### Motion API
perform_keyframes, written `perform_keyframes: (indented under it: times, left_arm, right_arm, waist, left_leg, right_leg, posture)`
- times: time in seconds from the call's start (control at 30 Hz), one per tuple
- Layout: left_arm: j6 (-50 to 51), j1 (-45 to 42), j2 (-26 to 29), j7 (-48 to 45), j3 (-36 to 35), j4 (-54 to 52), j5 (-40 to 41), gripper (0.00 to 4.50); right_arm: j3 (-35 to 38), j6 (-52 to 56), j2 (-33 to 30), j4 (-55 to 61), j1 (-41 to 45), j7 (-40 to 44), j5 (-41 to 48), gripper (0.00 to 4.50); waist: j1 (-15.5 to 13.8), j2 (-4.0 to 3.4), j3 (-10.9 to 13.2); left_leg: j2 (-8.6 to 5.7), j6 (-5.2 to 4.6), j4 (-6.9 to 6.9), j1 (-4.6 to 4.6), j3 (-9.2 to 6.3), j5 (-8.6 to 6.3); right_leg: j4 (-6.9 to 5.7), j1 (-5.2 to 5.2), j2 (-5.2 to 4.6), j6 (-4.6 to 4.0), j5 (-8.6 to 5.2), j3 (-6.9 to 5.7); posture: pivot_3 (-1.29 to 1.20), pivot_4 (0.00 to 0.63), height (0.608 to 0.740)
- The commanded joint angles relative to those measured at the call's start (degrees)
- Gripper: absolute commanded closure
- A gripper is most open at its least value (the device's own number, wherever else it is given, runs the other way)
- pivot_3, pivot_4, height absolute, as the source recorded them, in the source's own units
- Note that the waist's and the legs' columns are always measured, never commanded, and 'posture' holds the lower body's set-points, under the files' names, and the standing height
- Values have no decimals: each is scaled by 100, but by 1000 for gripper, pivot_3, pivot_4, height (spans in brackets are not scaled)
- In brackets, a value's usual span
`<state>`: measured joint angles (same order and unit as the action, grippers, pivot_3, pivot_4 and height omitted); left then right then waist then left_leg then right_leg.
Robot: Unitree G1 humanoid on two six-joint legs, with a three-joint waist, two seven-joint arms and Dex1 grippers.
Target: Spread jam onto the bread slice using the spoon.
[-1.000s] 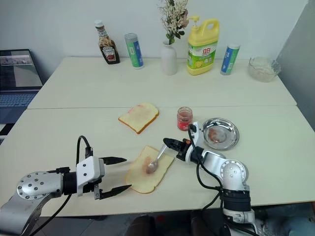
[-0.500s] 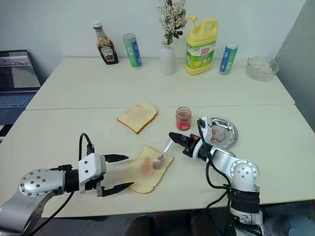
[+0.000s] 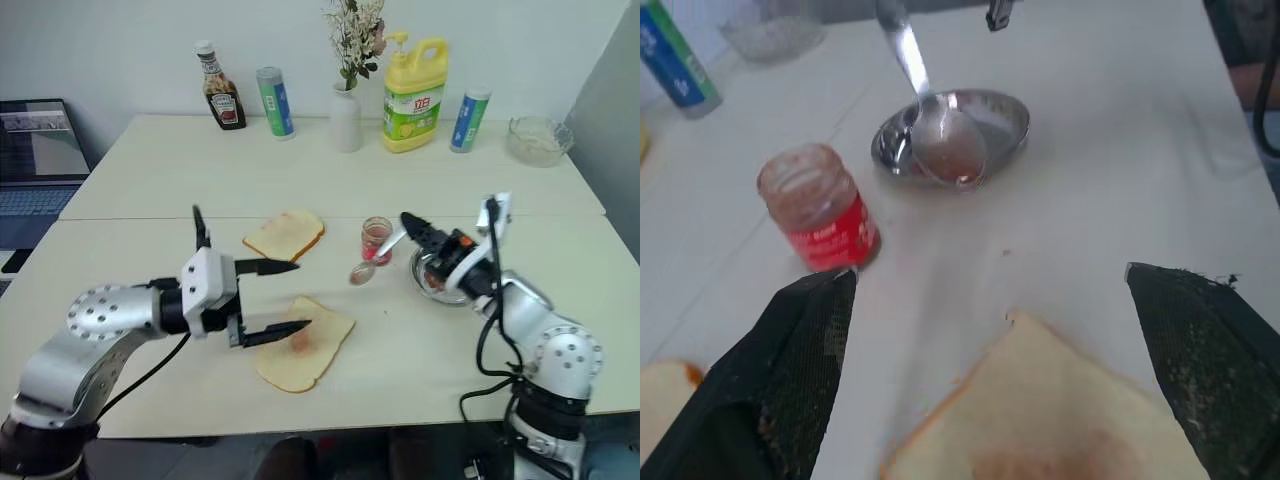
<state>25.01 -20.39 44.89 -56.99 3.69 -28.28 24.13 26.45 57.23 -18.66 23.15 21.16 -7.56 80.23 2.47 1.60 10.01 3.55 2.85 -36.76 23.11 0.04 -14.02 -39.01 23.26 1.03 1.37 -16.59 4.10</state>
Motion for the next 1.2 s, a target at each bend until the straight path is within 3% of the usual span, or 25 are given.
perform_keyframes:
  times: [0.03, 0.3, 0.63, 0.87, 1.2]
  left_arm:
    - [169, -465, -10, 10, 475, 66, -346, 0]
    - [631, -1253, -582, 127, 1039, 204, -412, 0]
    - [533, -1594, -1080, 188, 1507, 533, -805, 0]
    - [675, -1620, -1204, 264, 1466, 474, -812, 0]
    - [688, -1630, -1284, 353, 1463, 517, -824, 0]
  right_arm:
    - [421, -435, -367, 23, -248, 88, -34, 4481]
    - [550, -1084, -763, -798, -654, 728, -777, 4481]
    - [139, -2340, -544, -2878, -47, 1701, -2500, 4481]
    - [174, -2370, -618, -3517, 66, 2103, -2861, 4481]
    - [189, -2322, -513, -3383, -17, 2118, -3055, 4481]
  waist:
    - [-7, 0, 0]
    - [70, -3, 0]
    - [55, -8, 2]
    - [31, -9, 1]
    - [30, -9, 0]
  left_leg:
    - [-2, 0, -1, 0, 2, 0]
    - [4, -1, -1, -6, 5, 0]
    - [2, -1, -9, -7, 7, 0]
    - [2, 0, -10, -6, 6, 1]
    - [2, 0, -12, -7, 6, 1]
  right_leg:
    - [1, -1, -2, 2, -1, 2]
    - [-6, 0, 7, 2, 0, 9]
    - [-5, -4, 7, 4, 1, 10]
    - [-6, -4, 5, 4, 2, 9]
    - [-8, -7, 5, 4, 2, 9]
  posture:
    - [0, 150, 740]
    - [0, 150, 740]
    - [0, 150, 740]
    - [0, 150, 740]
    - [0, 150, 740]
